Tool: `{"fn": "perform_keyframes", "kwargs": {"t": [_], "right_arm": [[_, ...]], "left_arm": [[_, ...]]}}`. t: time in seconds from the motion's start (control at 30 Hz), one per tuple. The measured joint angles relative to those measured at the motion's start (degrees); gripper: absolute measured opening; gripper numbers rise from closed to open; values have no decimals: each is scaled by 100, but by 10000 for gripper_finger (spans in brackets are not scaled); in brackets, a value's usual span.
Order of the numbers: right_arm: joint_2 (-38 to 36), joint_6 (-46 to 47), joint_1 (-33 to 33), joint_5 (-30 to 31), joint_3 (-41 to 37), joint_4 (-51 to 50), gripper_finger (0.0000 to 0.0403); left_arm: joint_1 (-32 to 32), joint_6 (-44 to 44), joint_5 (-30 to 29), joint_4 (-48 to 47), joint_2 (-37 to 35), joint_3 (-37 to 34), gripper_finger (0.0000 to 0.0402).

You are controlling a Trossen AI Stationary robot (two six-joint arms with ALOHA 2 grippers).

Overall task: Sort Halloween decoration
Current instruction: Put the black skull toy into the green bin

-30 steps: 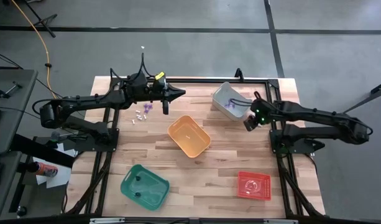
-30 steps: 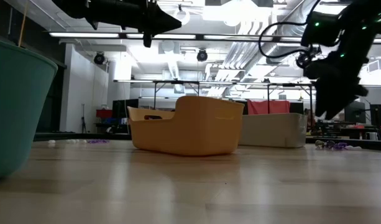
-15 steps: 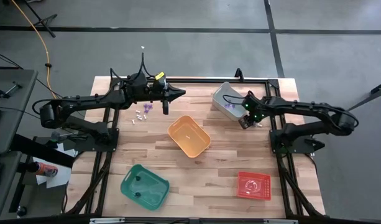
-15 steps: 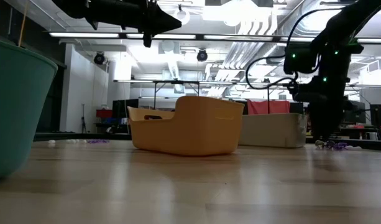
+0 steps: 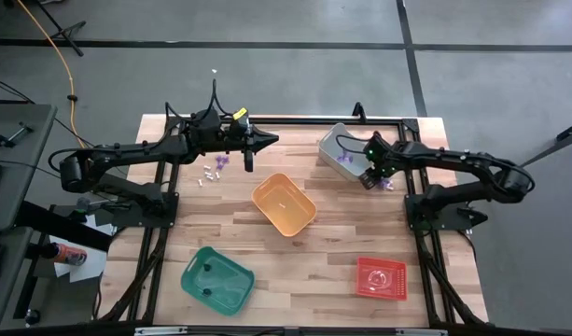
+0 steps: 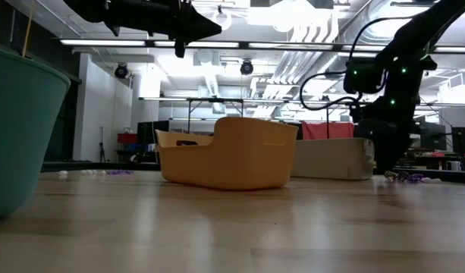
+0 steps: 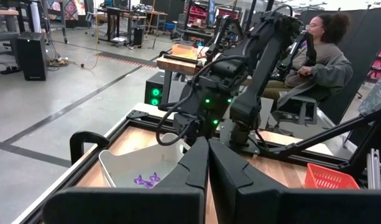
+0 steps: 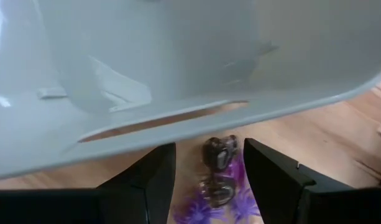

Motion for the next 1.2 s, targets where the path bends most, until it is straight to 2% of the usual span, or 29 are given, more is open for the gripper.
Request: {"fn": "perform_keyframes", "kwargs": {"t": [0.27, 0.57, 1.0, 1.2], "right_arm": [[303, -221, -406, -396, 2, 83, 183], [682, -253, -467, -422, 17, 108, 177], [684, -171, -467, -425, 11, 208, 79], [667, -113, -467, -415, 11, 212, 71]], "left_arm": [[0, 2, 0, -1, 1, 2, 0], [0, 4, 0, -1, 0, 2, 0], [0, 2, 0, -1, 0, 2, 0], [-2, 1, 0, -1, 1, 2, 0]]}}
